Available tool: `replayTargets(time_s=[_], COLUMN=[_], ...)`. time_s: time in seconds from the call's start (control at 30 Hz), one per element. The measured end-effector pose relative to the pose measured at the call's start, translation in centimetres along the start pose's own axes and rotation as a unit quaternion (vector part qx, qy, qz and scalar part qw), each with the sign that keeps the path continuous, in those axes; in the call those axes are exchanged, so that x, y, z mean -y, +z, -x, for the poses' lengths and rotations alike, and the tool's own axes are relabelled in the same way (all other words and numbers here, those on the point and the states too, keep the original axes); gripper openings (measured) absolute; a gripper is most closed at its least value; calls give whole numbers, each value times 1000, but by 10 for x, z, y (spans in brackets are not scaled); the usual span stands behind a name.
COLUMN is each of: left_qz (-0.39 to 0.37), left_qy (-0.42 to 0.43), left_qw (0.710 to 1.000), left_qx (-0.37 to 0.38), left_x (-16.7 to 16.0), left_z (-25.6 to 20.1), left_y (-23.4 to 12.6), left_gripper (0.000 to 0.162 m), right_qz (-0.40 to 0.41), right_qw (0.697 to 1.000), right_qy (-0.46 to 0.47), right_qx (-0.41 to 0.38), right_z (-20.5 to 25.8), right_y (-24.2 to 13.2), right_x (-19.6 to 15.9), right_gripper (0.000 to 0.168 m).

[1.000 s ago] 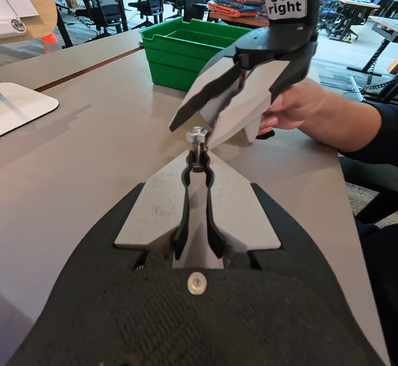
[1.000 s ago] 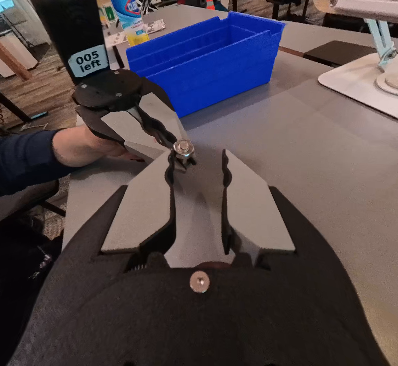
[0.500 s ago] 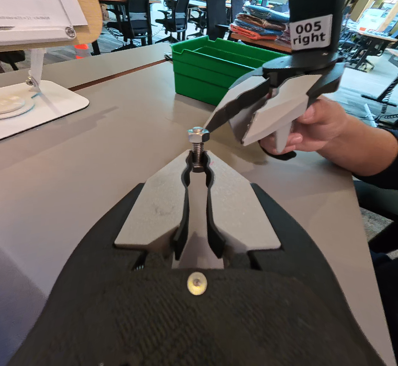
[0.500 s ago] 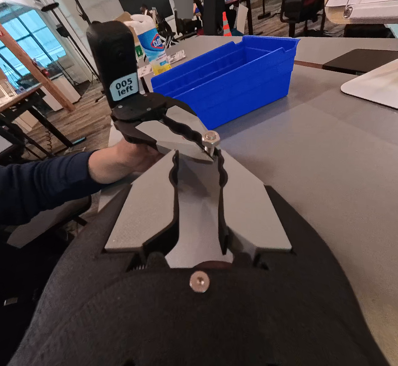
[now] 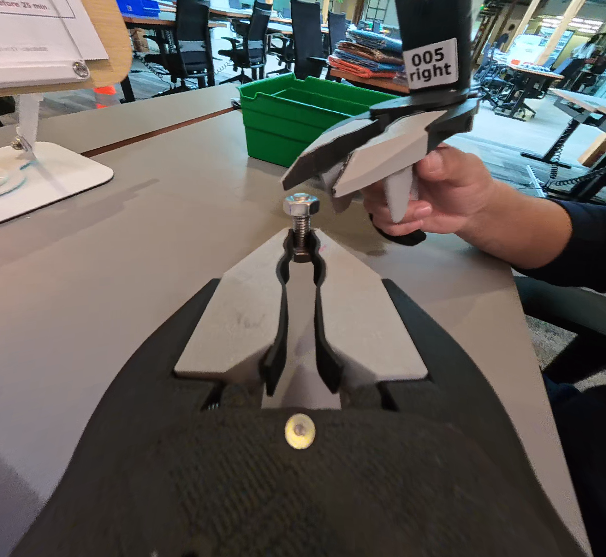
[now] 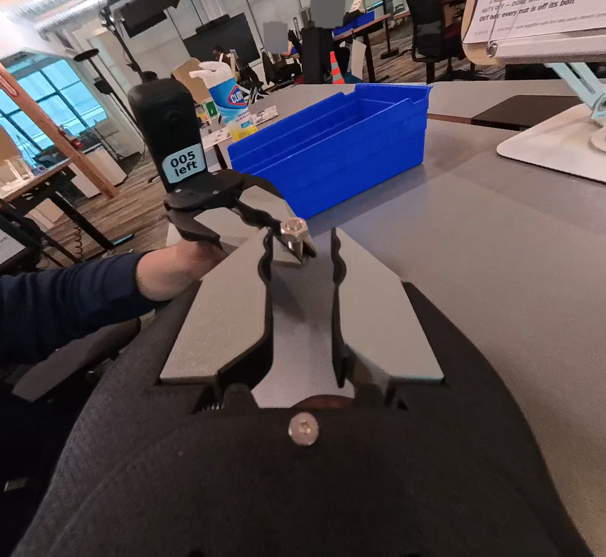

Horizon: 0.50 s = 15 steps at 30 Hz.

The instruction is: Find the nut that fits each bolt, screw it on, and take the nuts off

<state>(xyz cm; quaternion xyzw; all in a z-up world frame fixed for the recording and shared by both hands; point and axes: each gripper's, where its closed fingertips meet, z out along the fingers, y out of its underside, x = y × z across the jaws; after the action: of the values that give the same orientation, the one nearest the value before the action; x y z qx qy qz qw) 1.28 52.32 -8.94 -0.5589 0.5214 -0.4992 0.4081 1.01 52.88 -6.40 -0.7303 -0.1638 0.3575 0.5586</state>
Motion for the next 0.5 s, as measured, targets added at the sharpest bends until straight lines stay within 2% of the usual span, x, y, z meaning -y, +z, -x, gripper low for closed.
replayTargets(time_s=[0.13, 0.27, 0.5], left_qz=[3, 6, 7], left_qy=[15, 31, 10], left_qw=[1000, 998, 1000], left_qx=[-6, -49, -5], left_x=[0, -1, -2], left_z=[-6, -26, -3], left_y=[2, 7, 3], left_gripper=[7, 7, 7], right_qz=[11, 7, -10], right_qw=[999, 998, 1000], right_qy=[-2, -1, -15], right_qx=[37, 64, 12], right_z=[15, 28, 5], right_y=[6, 15, -3], right_x=[-5, -7, 4], right_gripper=[30, 31, 27])
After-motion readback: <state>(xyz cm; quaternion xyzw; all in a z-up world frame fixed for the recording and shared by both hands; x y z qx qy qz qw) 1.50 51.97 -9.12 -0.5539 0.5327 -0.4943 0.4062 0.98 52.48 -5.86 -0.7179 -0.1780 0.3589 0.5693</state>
